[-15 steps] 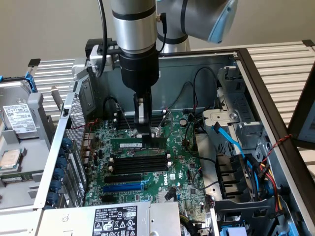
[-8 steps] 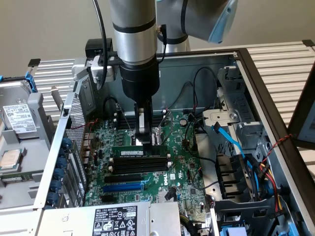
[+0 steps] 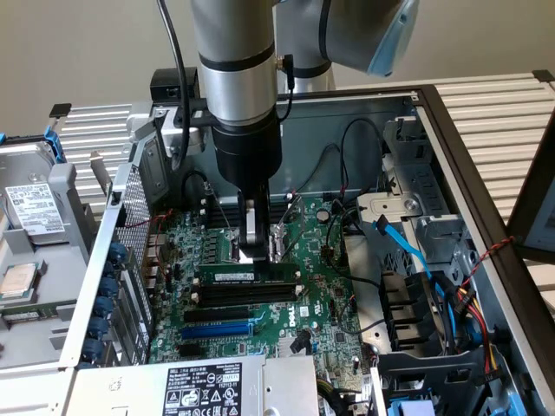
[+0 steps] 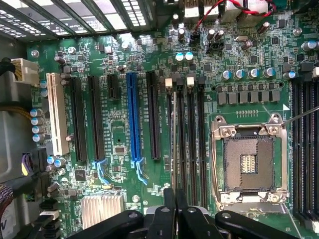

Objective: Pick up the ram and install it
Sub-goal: 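Insert the ram into the slot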

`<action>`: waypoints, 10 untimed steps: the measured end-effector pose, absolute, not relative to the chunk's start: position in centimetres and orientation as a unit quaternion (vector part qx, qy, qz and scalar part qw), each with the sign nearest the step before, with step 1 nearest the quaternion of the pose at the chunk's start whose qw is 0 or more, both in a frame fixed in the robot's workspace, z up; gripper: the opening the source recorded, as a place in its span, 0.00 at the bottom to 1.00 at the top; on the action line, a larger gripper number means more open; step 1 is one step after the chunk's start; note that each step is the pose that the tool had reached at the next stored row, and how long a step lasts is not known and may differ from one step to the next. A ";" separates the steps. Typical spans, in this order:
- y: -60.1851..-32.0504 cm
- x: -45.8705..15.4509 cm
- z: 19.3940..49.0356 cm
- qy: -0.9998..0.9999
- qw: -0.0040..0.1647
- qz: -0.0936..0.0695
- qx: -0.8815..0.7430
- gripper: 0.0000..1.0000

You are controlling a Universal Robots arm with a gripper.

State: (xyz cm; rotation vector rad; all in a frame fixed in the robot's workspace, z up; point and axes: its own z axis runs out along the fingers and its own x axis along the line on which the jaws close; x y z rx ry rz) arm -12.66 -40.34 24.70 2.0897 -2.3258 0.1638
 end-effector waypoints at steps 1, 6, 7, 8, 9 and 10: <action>-40.3 -12.7 24.7 -0.743 0.005 0.053 0.667 0.12; -40.4 -13.1 24.4 -0.741 0.000 0.057 0.669 0.12; -40.4 -13.1 24.3 -0.739 -0.002 0.058 0.671 0.12; -40.4 -13.1 24.2 -0.737 -0.003 0.059 0.673 0.12; -40.4 -13.1 24.2 -0.735 -0.004 0.060 0.675 0.12; -40.4 -13.1 24.2 -0.733 -0.004 0.059 0.677 0.12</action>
